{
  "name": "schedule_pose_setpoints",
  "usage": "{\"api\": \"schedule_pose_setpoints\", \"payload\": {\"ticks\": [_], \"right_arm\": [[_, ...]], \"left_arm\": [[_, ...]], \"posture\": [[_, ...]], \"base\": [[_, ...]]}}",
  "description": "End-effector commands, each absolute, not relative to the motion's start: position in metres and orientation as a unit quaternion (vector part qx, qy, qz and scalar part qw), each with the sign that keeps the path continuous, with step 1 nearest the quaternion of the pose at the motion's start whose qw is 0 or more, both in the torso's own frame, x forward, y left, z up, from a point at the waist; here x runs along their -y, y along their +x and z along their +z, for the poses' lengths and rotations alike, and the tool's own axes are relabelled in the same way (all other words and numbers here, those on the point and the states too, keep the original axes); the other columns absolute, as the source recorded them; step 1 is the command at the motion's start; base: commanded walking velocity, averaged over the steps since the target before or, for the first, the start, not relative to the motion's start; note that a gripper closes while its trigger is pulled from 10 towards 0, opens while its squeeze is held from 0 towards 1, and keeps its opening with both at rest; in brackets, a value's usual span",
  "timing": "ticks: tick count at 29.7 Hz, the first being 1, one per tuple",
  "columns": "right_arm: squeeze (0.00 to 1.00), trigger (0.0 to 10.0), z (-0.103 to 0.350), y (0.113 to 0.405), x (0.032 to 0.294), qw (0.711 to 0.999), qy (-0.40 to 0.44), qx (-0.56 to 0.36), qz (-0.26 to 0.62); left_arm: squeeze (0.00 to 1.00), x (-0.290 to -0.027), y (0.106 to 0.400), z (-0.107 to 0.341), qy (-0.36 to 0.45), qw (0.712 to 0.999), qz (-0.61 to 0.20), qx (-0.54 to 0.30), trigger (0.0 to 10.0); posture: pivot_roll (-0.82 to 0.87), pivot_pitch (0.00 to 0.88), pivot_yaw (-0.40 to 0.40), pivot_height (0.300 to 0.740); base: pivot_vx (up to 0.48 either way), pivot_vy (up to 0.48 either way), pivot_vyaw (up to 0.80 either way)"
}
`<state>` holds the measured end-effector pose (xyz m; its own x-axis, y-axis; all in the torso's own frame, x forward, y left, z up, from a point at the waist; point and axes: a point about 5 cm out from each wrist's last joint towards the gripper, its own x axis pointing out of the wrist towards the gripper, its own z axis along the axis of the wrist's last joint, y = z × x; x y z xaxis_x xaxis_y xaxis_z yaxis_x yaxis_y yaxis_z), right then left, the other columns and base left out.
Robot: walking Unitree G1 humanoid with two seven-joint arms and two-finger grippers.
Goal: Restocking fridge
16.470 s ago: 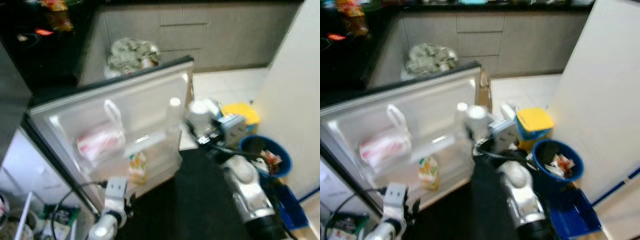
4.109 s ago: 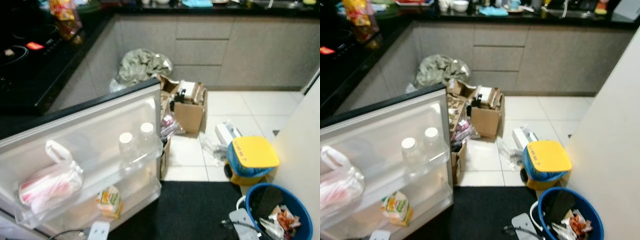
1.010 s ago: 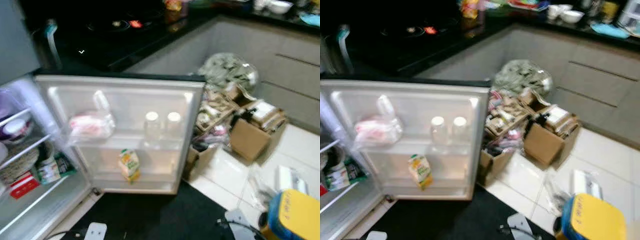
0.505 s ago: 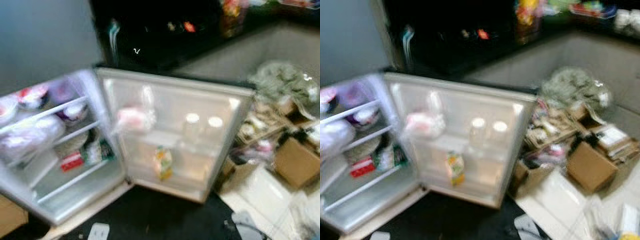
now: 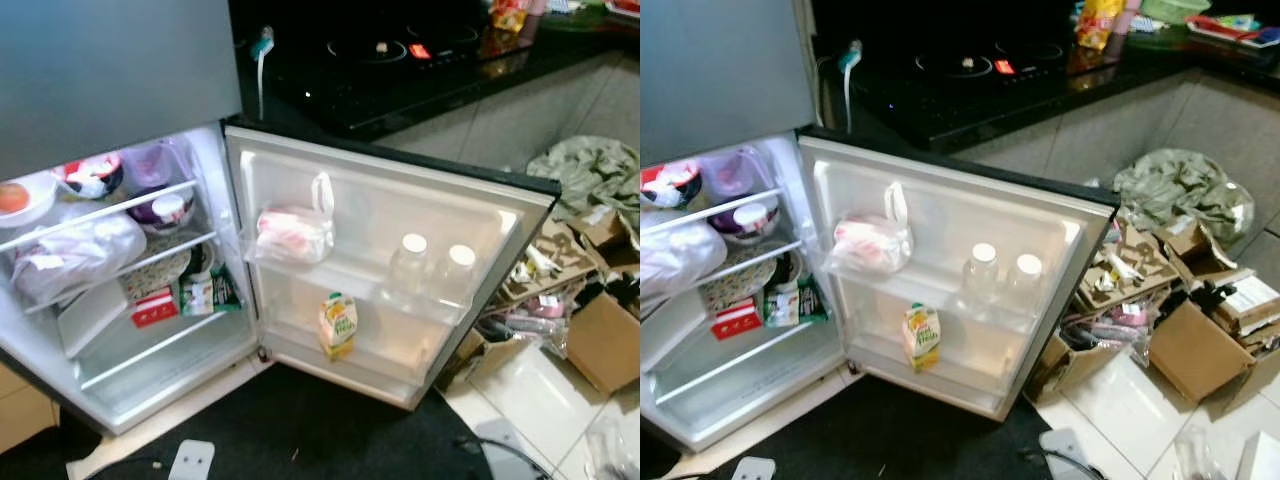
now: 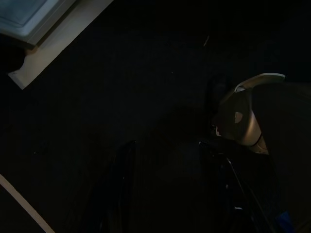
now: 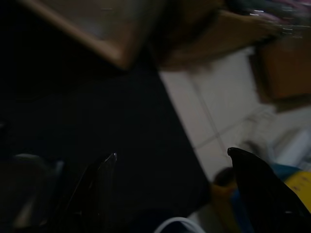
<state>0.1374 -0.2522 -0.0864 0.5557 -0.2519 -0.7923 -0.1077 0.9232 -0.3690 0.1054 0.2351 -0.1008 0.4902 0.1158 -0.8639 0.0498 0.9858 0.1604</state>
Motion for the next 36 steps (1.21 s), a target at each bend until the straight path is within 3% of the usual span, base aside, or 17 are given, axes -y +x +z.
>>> {"api": "schedule_pose_setpoints", "payload": {"ticks": [1, 4, 6, 8, 10, 12, 15, 16, 17, 19, 23, 27, 36], "right_arm": [[0.00, 10.0, -0.080, 0.140, 0.269, 0.864, -0.186, -0.460, -0.086], [0.00, 10.0, -0.069, 0.144, 0.290, 0.871, -0.181, -0.437, -0.132], [0.00, 10.0, -0.042, 0.172, 0.311, 0.906, -0.176, -0.352, -0.155], [0.00, 10.0, -0.030, 0.185, 0.318, 0.916, -0.181, -0.323, -0.153], [0.00, 10.0, -0.021, 0.194, 0.322, 0.920, -0.204, -0.304, -0.137], [0.00, 10.0, -0.005, 0.211, 0.324, 0.922, -0.259, -0.282, -0.059], [0.00, 10.0, 0.007, 0.221, 0.320, 0.897, -0.304, -0.300, 0.112], [0.00, 10.0, 0.011, 0.219, 0.320, 0.862, -0.334, -0.325, 0.201], [0.00, 10.0, 0.011, 0.219, 0.320, 0.862, -0.334, -0.325, 0.201], [0.00, 10.0, 0.020, 0.215, 0.321, 0.815, -0.368, -0.339, 0.291], [0.00, 10.0, 0.041, 0.221, 0.309, 0.788, -0.388, -0.302, 0.371], [0.00, 10.0, 0.113, 0.270, 0.285, 0.832, -0.409, -0.148, 0.344], [0.00, 10.0, 0.215, 0.283, 0.254, 0.838, -0.388, -0.006, 0.382]], "left_arm": [[0.00, -0.233, 0.102, -0.102, 0.081, 0.857, 0.015, -0.508, 10.0], [0.00, -0.233, 0.102, -0.102, 0.081, 0.857, 0.016, -0.509, 10.0], [0.00, -0.234, 0.101, -0.102, 0.082, 0.856, 0.016, -0.509, 10.0], [0.00, -0.234, 0.101, -0.102, 0.083, 0.856, 0.015, -0.510, 10.0], [0.00, -0.235, 0.101, -0.102, 0.084, 0.856, 0.014, -0.510, 10.0], [0.00, -0.235, 0.101, -0.102, 0.087, 0.856, 0.012, -0.510, 10.0], [0.00, -0.235, 0.102, -0.102, 0.090, 0.855, 0.008, -0.510, 10.0], [0.00, -0.235, 0.101, -0.102, 0.092, 0.855, 0.007, -0.510, 10.0], [0.00, -0.235, 0.101, -0.102, 0.092, 0.855, 0.007, -0.510, 10.0], [0.00, -0.234, 0.101, -0.102, 0.093, 0.855, 0.005, -0.510, 10.0], [0.00, -0.234, 0.101, -0.102, 0.089, 0.855, 0.007, -0.510, 10.0], [0.00, -0.234, 0.100, -0.102, 0.087, 0.855, 0.010, -0.511, 10.0], [0.00, -0.235, 0.100, -0.102, 0.092, 0.854, 0.009, -0.512, 10.0]], "posture": [[-0.03, 0.000, -0.061, 0.740], [-0.03, 0.000, -0.060, 0.740], [-0.03, 0.000, -0.056, 0.740], [-0.04, 0.000, -0.054, 0.740], [-0.04, 0.000, -0.053, 0.740], [-0.04, 0.000, -0.053, 0.740], [-0.05, 0.000, -0.057, 0.740], [-0.05, 0.000, -0.061, 0.740], [-0.05, 0.000, -0.061, 0.740], [-0.05, 0.000, -0.064, 0.740], [-0.05, 0.000, -0.075, 0.740], [-0.05, 0.000, -0.074, 0.740], [-0.05, 0.013, -0.067, 0.740]], "base": [[0.000, 0.000, 0.00], [0.000, 0.000, 0.00], [0.000, 0.000, 0.00], [0.000, 0.000, 0.00], [0.000, 0.000, 0.00], [0.000, 0.000, 0.00], [0.000, 0.000, 0.00], [0.000, 0.000, 0.00], [0.000, 0.000, 0.00], [0.000, 0.000, 0.00], [0.000, 0.000, 0.00], [0.000, 0.000, 0.00], [0.000, 0.000, 0.00]]}}
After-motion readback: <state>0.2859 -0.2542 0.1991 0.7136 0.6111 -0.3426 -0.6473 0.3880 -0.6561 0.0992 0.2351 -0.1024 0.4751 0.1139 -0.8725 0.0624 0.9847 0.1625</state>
